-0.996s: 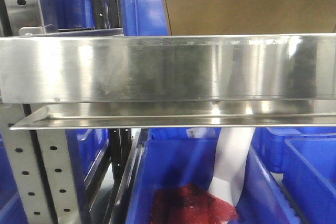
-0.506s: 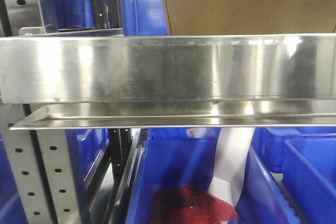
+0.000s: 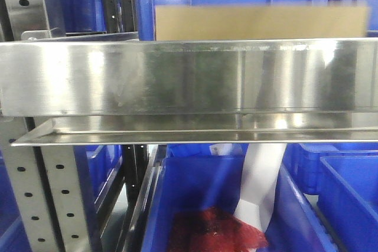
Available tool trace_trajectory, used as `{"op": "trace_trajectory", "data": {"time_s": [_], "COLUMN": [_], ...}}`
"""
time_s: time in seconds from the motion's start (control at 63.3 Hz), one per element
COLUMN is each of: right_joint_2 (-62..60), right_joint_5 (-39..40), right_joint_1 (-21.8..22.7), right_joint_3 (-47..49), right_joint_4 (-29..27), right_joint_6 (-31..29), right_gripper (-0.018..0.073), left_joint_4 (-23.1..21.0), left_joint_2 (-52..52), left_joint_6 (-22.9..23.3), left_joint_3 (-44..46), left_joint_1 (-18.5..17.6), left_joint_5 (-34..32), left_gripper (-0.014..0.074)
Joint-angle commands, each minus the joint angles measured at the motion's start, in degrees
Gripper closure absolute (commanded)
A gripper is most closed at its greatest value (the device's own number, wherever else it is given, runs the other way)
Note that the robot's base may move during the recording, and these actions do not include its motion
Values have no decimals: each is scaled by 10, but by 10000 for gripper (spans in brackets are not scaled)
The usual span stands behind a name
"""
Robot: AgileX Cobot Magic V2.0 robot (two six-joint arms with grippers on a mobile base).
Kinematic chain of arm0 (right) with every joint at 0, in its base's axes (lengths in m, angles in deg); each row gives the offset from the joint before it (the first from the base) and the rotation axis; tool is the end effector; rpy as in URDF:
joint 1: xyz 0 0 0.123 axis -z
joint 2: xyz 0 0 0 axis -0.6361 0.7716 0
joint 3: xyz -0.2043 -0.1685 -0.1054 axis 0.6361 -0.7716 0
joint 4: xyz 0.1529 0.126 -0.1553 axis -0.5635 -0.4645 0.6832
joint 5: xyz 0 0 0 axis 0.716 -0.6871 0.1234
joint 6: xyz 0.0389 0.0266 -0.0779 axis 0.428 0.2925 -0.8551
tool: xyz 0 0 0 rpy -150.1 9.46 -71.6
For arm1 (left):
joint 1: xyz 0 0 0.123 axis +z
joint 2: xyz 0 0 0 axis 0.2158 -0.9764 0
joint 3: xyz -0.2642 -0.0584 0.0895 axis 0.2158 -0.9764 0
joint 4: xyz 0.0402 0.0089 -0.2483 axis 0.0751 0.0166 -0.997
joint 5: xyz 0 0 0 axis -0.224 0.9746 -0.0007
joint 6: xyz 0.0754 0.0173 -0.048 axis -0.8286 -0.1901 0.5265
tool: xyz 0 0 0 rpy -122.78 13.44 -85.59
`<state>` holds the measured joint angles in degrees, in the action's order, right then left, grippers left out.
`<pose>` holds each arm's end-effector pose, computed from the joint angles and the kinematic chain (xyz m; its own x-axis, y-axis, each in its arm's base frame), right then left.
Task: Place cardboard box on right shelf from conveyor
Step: 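Lower the tan box onto the shelf rollers with the right gripper, then open the right gripper and raise it off the box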
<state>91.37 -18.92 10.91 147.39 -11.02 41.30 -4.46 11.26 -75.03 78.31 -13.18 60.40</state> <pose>0.1969 0.1086 0.4336 -0.1871 -0.4042 -0.8953 -0.5588 0.7934 -0.2415 0.0567 -0.0016 0.1931 -0.0464 -0.0686 -0.9966 0.0192 0.9974 -0.0696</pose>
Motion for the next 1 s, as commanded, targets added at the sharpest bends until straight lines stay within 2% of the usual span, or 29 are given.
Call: {"op": "trace_trajectory", "data": {"time_s": [0.0, 0.174, 0.285, 0.98], "right_joint_2": [-34, -77, -83, -76], "right_joint_5": [84, 148, 171, 164], "right_joint_1": [0, 0, 0, 1], "right_joint_3": [-10, -68, -86, -95], "right_joint_4": [30, 94, 95, 97], "right_joint_6": [120, 273, 311, 296], "right_gripper": [192, 510, 504, 503], "left_joint_4": [-3, -3, -3, -3], "left_joint_2": [7, 7, 7, 7], "left_joint_6": [3, 3, 3, 3], "left_joint_3": [2, 2, 2, 2], "left_joint_1": [0, 0, 0, 0], "left_joint_5": [-46, -46, -46, -46], "left_gripper": [715, 715, 715, 715]}}
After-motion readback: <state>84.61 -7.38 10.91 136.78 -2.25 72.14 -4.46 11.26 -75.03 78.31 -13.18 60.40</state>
